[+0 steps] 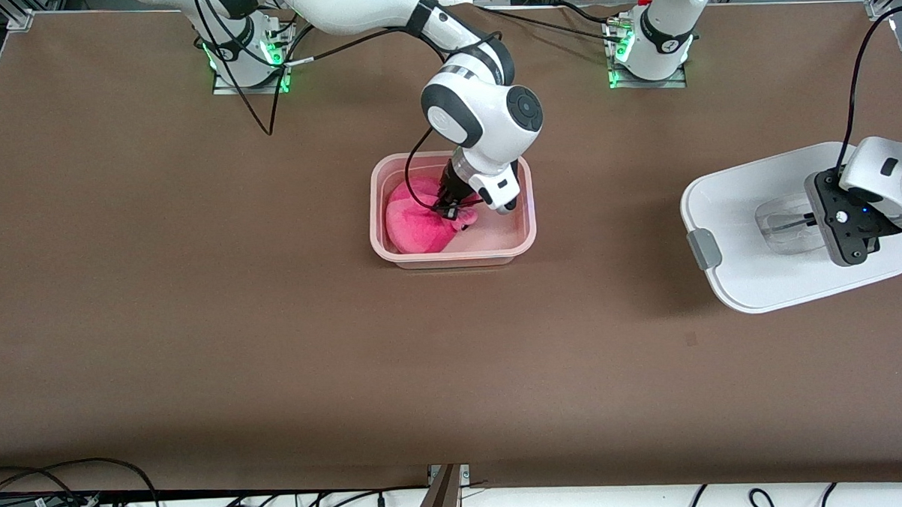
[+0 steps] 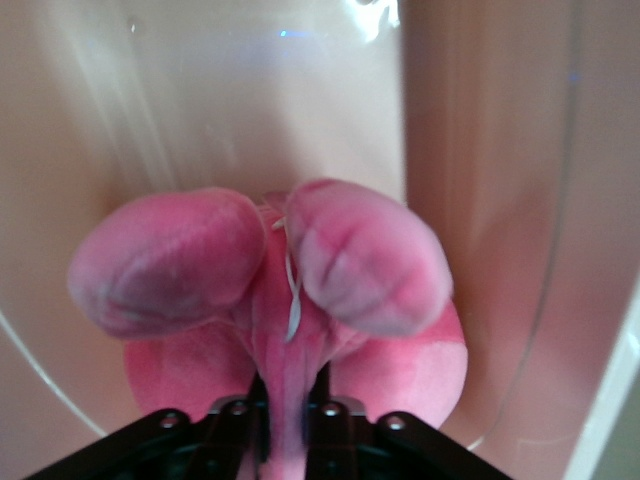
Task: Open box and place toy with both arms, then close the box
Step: 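Lower the toy into the pink box and open the right gripper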
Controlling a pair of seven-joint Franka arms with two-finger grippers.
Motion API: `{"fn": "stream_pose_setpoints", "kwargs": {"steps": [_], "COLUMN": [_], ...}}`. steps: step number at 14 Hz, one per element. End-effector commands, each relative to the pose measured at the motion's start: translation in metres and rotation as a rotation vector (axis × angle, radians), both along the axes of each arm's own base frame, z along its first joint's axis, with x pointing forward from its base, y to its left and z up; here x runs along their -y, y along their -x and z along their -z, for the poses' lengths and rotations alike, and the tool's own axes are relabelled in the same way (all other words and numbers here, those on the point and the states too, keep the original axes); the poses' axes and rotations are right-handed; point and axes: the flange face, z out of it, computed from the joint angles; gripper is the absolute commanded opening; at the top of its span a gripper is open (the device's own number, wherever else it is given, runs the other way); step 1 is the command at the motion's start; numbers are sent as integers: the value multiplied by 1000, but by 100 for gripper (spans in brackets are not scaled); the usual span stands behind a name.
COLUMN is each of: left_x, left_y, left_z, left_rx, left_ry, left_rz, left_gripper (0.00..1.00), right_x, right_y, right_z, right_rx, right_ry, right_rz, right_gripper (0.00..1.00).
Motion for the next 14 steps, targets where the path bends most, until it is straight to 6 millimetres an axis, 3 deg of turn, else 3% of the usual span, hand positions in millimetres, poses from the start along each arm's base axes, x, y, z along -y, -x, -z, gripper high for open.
{"fn": "stream_pose_setpoints", "kwargs": {"steps": [1, 2, 3, 7, 9, 11, 12, 13, 14], "left_x": [0, -2, -2, -2, -1, 3, 4, 9, 30], "left_y": [1, 1, 1, 1, 1, 0, 1, 0, 0], "left_z": [-5, -4, -4, -4, -4, -4, -4, -4, -4], "left_rx": [-7, -7, -7, -7, -9, -7, -8, -8, -5], "left_ry": [-10, -9, -7, -6, -7, -6, -4, 1, 31], "left_rz": [29, 26, 25, 24, 25, 30, 32, 39, 60], "left_gripper": [0, 0, 0, 0, 0, 0, 0, 0, 0], "right_x": [-7, -8, -7, 24, 55, 103, 125, 148, 173], "right_y": [-2, 0, -1, -28, -49, -74, -79, -85, -90], "right_z": [-19, -21, -36, -119, -155, -198, -229, -248, -264], "right_rx": [50, 51, 63, 110, 133, 157, 181, 202, 187], "right_ry": [-33, -40, -58, -172, -185, -184, -201, -206, -235], "right_rz": [50, 63, 84, 259, 313, 400, 435, 474, 526], "right_gripper": [100, 100, 100, 100, 100, 100, 100, 100, 100]}}
